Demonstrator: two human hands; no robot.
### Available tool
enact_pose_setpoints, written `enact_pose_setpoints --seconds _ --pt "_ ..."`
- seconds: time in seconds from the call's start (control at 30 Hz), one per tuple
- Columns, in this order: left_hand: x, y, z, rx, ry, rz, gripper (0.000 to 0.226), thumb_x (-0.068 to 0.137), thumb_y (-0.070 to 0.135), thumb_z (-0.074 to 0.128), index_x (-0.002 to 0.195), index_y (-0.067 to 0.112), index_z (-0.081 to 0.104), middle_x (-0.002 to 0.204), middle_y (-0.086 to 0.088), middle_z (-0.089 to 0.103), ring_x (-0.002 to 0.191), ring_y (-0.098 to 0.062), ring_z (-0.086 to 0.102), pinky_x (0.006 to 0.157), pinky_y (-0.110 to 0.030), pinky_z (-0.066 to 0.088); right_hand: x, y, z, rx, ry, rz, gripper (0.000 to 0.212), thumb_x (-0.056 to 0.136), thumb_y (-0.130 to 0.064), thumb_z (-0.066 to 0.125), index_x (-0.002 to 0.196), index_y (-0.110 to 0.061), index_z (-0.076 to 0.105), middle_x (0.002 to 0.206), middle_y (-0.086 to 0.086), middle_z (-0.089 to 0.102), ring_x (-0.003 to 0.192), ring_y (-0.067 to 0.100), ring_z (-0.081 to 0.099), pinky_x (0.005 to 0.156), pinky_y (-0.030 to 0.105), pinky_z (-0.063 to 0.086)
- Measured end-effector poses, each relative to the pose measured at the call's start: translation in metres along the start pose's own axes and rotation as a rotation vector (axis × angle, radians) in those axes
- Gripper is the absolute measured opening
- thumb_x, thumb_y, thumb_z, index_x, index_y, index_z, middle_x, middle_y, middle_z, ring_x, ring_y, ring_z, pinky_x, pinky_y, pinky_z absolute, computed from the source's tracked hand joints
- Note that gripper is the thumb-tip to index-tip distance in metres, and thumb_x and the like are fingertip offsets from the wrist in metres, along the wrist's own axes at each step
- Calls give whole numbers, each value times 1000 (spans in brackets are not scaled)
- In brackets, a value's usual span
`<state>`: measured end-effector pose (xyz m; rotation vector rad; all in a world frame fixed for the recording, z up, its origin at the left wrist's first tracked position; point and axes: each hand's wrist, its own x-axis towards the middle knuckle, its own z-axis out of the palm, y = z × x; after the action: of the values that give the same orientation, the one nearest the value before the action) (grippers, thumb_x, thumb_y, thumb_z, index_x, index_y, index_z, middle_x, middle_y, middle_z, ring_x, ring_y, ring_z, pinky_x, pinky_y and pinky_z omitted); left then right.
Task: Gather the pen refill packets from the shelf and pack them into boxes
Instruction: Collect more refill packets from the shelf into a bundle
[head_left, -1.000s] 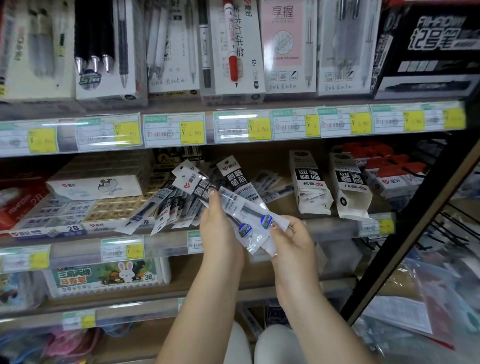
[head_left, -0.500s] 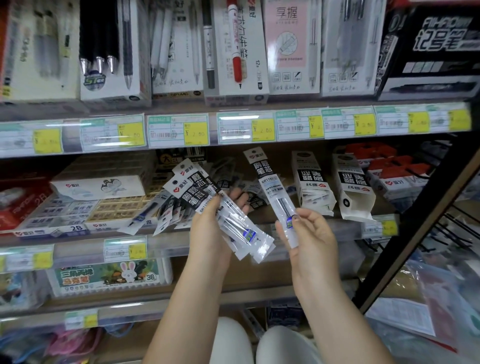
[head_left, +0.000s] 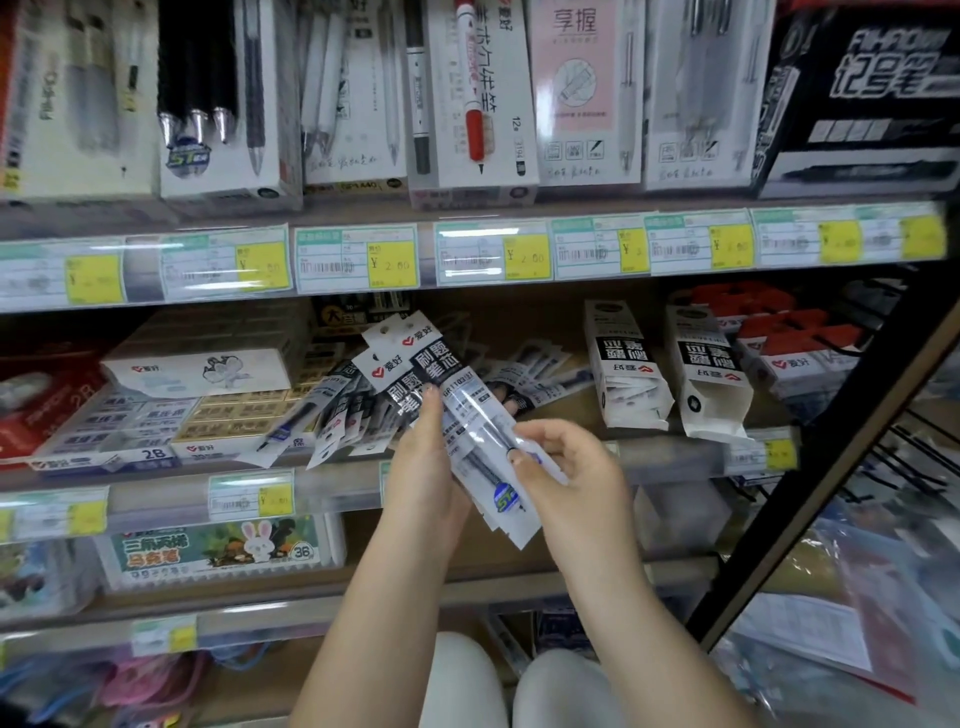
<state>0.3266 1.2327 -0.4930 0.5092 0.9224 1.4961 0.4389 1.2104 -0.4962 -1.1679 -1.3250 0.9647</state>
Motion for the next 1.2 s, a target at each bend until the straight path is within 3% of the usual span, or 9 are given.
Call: enact_pose_setpoints --seconds 0.1,0.2,0.27,0.4,0.5,0.63,0.8,1.0,1.2 --pt "0 -1 1 -7 25 65 52 78 41 58 113 3 61 97 -14 73 88 -23 71 71 -36 58 1 0 3 -137 -47 -74 25 82 -2 65 88 -27 66 85 -13 68 78 0 62 65 12 49" --pt "1 -2 -2 38 73 96 24 91 20 56 101 0 65 85 -8 74 78 -18 72 58 -28 57 4 0 6 -321 -120 -125 20 81 -7 66 91 -24 68 85 -12 65 73 -5 55 64 7 42" --pt "2 0 -7 27 105 86 21 94 17 53 97 1 66 81 -8 74 75 -17 72 58 -27 57 9 -2 7 -368 -158 -171 14 82 -11 66 91 -22 67 85 -11 62 73 -6 51 64 7 41" --pt "7 8 -17 -43 167 112 23 94 16 53 105 -2 61 78 -9 73 69 -16 71 58 -25 57 40 -8 5 -417 -43 -267 11 85 -11 62 93 -18 63 90 -5 58 70 1 50 64 11 38" --pt "9 14 -22 -66 175 113 18 94 15 53 99 0 61 74 -6 71 63 -14 69 55 -23 55 74 -5 0 -642 -79 -285 26 84 -3 57 105 -16 65 98 1 64 91 17 59 80 27 46" --pt "6 18 -21 -83 128 61 17 92 12 50 82 3 60 63 -3 63 54 -11 61 55 -24 53 116 5 7 -1104 -392 -122 57 82 3 53 134 -19 48 136 7 47 123 29 45 96 35 45" --pt "6 18 -17 -130 93 31 20 93 9 44 78 6 57 63 -1 61 52 -10 58 55 -24 52 134 9 12 -1333 -484 -106 55 85 7 42 132 -20 49 127 12 56 111 33 55 85 37 50" --pt "6 18 -16 -116 86 15 18 93 11 45 81 4 58 66 -3 61 55 -13 58 54 -24 53 137 11 13 -1508 -442 -377 43 84 9 43 117 -14 58 113 11 62 101 33 61 74 33 49" --pt "8 16 -18 -88 73 -6 13 93 14 47 97 4 54 71 -6 59 64 -19 56 53 -25 53 136 16 3 -1446 -370 -530 45 87 1 47 125 -22 53 111 8 64 99 30 61 65 28 41"
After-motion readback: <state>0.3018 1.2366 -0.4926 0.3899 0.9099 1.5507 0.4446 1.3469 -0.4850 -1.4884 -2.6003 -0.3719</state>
